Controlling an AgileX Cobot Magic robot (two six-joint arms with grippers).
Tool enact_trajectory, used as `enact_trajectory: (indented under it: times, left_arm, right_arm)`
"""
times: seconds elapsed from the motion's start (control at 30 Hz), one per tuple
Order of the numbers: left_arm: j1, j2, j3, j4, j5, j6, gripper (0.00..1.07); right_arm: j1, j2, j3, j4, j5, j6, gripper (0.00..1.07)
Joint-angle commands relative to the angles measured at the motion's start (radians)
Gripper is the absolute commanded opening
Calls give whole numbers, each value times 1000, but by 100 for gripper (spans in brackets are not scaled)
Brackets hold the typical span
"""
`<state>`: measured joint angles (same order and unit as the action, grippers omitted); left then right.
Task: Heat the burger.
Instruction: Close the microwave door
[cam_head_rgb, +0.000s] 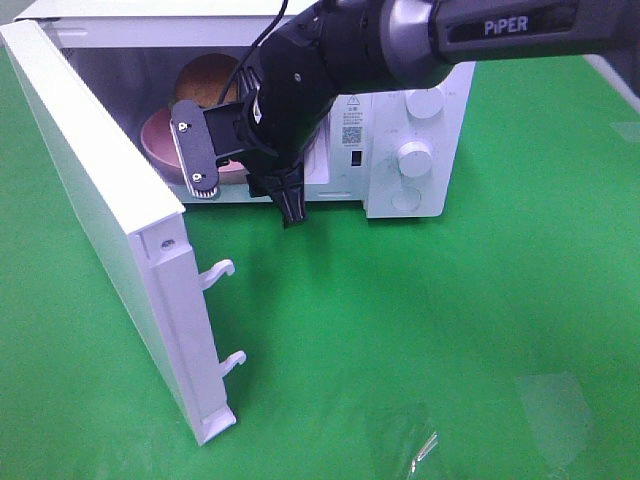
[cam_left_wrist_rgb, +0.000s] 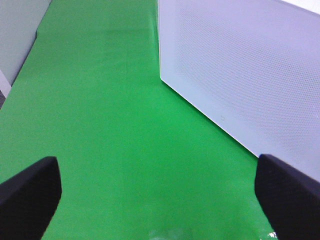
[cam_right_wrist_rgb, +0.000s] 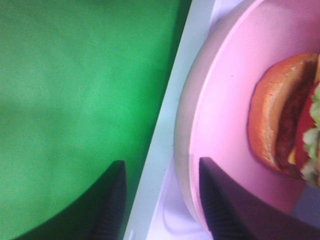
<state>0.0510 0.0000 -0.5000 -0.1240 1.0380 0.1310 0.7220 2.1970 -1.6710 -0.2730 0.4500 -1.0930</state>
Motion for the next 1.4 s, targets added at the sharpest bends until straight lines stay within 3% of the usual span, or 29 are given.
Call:
enact_trajectory:
  times: [0.03, 0.2, 0.37, 1.4]
  left_arm:
    - [3, 0, 3, -6, -2, 1, 98]
    - [3, 0, 3, -6, -2, 1, 98]
    - [3, 0, 3, -6, -2, 1, 98]
    - [3, 0, 3, -6, -2, 1, 98]
  right_arm:
    - [-1, -42, 47, -5, -33, 5, 54]
    - [-1, -114, 151, -31, -108, 12, 67]
    - [-1, -173, 226, -31, -120, 15, 73]
    - [-1, -588, 684, 7, -194, 388, 74]
